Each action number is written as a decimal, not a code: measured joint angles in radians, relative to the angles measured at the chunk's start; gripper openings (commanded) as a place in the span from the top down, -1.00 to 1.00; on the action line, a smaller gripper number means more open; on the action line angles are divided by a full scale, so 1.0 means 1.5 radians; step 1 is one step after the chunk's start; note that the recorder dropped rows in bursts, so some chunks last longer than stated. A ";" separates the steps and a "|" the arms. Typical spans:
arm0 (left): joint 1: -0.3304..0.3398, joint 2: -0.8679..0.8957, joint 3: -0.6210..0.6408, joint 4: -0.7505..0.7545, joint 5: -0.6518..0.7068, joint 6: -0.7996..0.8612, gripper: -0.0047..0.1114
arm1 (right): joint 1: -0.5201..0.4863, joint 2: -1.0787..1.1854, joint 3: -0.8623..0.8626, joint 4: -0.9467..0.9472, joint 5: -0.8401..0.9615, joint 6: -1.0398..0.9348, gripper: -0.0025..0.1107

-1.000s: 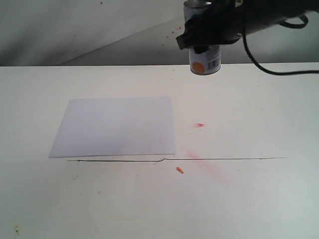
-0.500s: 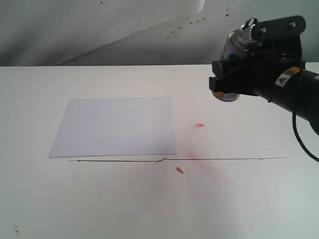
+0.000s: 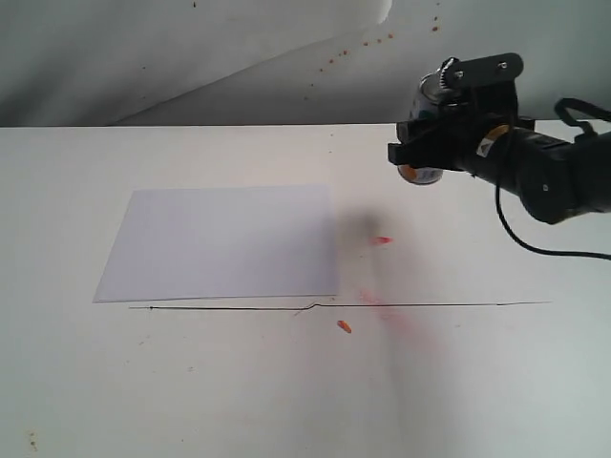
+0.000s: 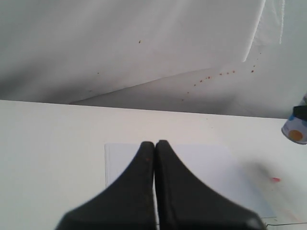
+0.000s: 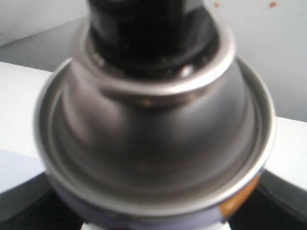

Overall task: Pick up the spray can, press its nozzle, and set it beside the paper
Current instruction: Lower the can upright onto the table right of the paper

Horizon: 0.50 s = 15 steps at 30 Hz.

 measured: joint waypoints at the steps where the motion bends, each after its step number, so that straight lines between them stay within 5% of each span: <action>1: 0.000 0.000 0.000 0.000 0.003 0.000 0.92 | -0.004 0.017 -0.017 0.003 0.000 0.003 0.96; 15: 0.000 0.000 0.000 0.013 0.035 0.000 0.92 | -0.049 0.182 -0.187 0.021 0.080 0.009 0.96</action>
